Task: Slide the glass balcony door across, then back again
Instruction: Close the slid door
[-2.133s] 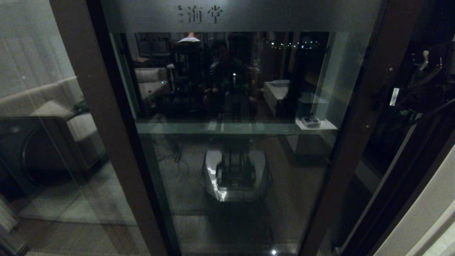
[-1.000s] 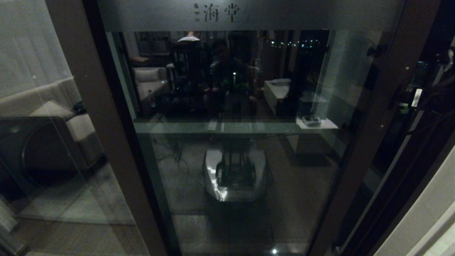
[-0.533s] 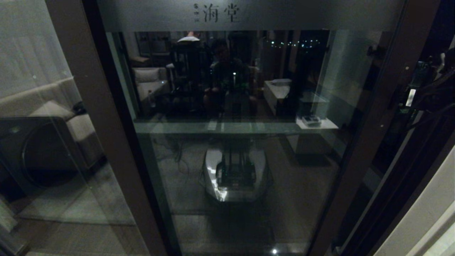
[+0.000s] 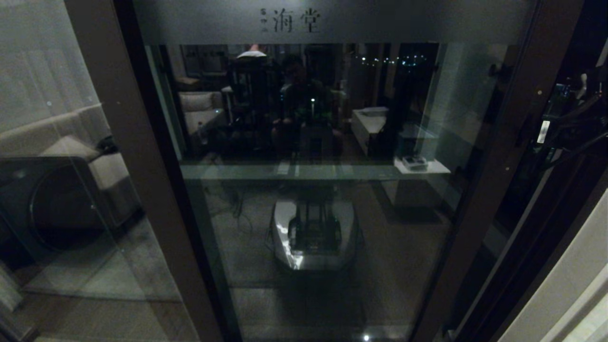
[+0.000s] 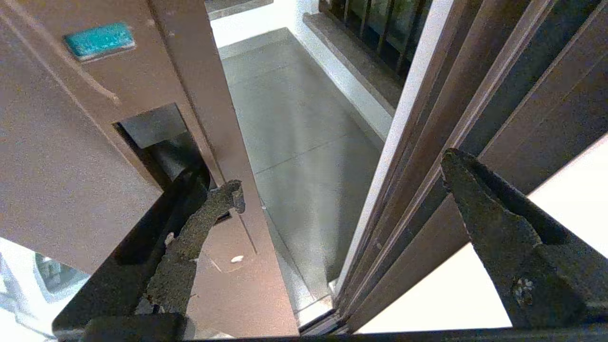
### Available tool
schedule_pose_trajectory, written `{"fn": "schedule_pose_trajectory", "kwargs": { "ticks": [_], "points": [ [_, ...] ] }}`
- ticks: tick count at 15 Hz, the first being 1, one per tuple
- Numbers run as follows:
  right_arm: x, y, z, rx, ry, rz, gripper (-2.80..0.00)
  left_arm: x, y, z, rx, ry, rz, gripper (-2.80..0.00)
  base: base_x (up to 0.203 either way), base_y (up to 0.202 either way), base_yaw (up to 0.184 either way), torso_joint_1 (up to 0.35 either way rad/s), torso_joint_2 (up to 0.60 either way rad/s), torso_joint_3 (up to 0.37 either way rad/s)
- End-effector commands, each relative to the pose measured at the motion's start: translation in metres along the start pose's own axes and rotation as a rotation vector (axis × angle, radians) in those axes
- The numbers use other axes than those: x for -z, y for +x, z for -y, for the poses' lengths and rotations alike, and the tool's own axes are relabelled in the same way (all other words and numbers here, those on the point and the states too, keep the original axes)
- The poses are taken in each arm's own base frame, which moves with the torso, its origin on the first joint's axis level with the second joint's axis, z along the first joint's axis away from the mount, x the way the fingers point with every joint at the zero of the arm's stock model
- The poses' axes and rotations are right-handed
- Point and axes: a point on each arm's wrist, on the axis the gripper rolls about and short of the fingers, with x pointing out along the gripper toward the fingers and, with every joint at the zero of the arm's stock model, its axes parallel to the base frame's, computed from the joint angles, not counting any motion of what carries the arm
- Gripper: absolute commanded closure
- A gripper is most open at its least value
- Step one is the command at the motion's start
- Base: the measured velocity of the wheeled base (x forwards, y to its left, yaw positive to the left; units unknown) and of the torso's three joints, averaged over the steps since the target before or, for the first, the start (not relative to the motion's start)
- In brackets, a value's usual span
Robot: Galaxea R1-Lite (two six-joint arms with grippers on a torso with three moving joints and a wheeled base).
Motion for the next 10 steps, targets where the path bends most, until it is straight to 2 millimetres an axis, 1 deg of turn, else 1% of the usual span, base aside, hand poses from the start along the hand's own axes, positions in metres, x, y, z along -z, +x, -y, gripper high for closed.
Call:
{"fn": "schedule_pose_trajectory", "kwargs": {
  "ticks": [1, 5, 10],
  "points": [
    [0.002, 0.004, 0.000, 0.006, -0.010, -0.002, -2.80, 0.000, 0.000, 0.000, 0.000, 0.000, -0.001, 0.00, 0.000, 0.000, 0.000, 0.000, 0.00, 0.000],
    [0.003, 0.008, 0.006, 0.026, -0.015, -0.008, -2.80, 0.000, 0.000, 0.000, 0.000, 0.000, 0.000, 0.00, 0.000, 0.000, 0.000, 0.000, 0.00, 0.000],
    [0.001, 0.009, 0.024, 0.069, -0.014, -0.004, -2.80, 0.000, 0.000, 0.000, 0.001, 0.000, 0.000, 0.00, 0.000, 0.000, 0.000, 0.000, 0.00, 0.000]
  ]
}}
